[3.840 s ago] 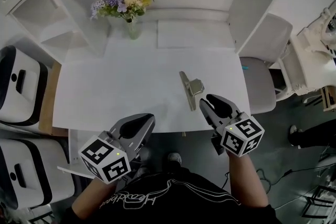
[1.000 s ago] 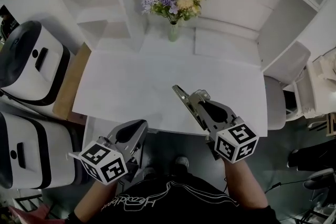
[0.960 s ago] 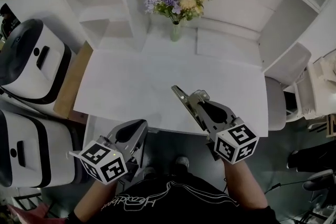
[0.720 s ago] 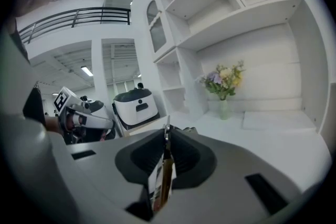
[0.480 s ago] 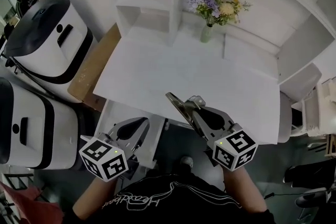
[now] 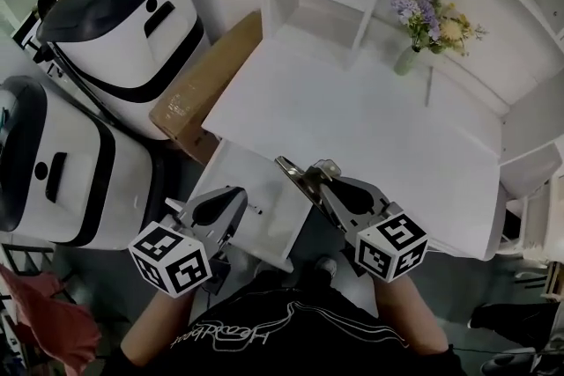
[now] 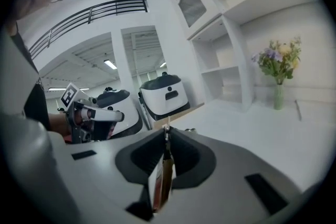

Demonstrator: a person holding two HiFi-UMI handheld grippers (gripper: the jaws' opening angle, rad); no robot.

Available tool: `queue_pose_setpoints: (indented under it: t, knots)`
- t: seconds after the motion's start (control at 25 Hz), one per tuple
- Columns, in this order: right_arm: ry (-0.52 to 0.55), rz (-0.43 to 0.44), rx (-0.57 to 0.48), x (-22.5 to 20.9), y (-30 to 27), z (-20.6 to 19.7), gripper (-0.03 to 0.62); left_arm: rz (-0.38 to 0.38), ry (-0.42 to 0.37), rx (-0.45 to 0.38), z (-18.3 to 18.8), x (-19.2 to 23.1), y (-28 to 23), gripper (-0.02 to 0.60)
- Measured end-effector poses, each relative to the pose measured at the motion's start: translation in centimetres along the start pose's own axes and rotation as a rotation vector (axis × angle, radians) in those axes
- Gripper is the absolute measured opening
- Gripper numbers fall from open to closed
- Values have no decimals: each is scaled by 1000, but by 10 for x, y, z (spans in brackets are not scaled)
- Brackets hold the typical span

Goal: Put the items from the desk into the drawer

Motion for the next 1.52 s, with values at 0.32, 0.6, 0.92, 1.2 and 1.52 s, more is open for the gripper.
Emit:
queue_pose_setpoints:
  t: [0.32,0.6,0.92,1.2,1.52]
  knots:
    - [-3,96,114,39,-67,-37,40,90,51,-14,-10,49,49,9]
    - [-2,149,255,62,-116,-93,40,147,94,1,-27,80,81,9]
    - [-13,198,400,76,-160,-166,40,201,129,19,-43,113,107,9]
    - [-15,232,469,72,-186,-218,40,255,165,36,-57,139,126,9]
    - [-30,237,548,65,-203,-261,40,264,196,37,-70,155,134,9]
Point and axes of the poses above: the fingertips, and each gripper's own axes: y backward along the fingers, x to its left, z out of its top, the point moved 5 cm from there along y, backward along the fingers, and after that the axes turned 8 degrees about -x, right-handed, at the moved point
